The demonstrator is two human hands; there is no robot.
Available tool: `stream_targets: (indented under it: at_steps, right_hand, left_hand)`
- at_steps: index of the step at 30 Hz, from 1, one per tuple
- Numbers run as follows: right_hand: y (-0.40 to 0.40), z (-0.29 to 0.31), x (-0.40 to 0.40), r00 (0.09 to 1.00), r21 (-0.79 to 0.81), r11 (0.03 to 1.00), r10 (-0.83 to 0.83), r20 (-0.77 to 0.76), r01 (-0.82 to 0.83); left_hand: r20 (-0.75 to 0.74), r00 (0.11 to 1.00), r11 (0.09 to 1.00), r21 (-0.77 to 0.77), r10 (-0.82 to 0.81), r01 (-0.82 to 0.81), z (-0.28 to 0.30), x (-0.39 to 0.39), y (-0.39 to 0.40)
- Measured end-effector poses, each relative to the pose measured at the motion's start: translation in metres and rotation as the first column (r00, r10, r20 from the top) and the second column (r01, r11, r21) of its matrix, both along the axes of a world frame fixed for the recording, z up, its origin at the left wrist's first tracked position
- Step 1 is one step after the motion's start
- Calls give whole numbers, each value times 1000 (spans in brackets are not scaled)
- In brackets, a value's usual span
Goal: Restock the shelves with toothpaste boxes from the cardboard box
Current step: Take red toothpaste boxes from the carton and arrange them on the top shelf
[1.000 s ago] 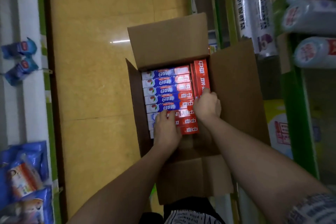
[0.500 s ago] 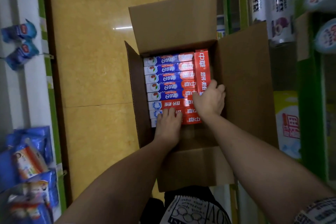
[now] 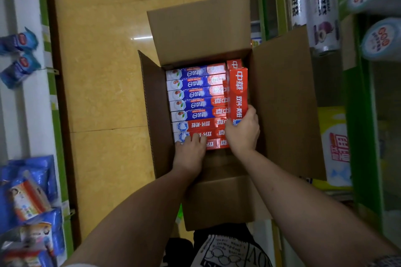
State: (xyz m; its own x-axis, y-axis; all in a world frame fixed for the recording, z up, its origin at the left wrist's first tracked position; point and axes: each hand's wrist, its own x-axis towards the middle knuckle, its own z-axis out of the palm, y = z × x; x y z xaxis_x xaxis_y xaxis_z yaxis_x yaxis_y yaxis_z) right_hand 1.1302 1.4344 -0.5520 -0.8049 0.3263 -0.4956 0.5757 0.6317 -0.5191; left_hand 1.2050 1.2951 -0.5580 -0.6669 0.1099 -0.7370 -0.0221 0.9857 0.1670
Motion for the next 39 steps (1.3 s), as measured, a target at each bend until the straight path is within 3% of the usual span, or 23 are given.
stream_targets:
  at_steps: [13, 18, 24, 29, 34, 39]
  right_hand:
    - [11, -5, 15, 1000, -14, 1000, 17, 26, -16]
    - [9, 1, 16, 997, 6, 1000, 26, 69, -27]
    - [9, 27, -1, 998, -19, 999, -30, -55, 28]
    - [11, 47, -14, 986, -37, 998, -58, -154, 53]
    - [6, 78, -19, 980, -65, 995, -88, -180, 77]
    - [-6, 124, -25, 942, -119, 986, -147, -301, 116]
  left_hand:
    - [-76, 994, 996, -63, -75, 70, -7, 7, 13]
    - [-135, 991, 1000, -18, 14, -17, 6, -1, 12]
    - [-115, 985, 992, 27, 126, -123, 29, -5, 11]
    - [-204, 873, 894, 176, 443, -412, 55, -12, 13]
    - [-335, 785, 850, 294, 520, -438, 91, -38, 9]
    - [-460, 681, 818, 407, 569, -407, 137, -69, 0]
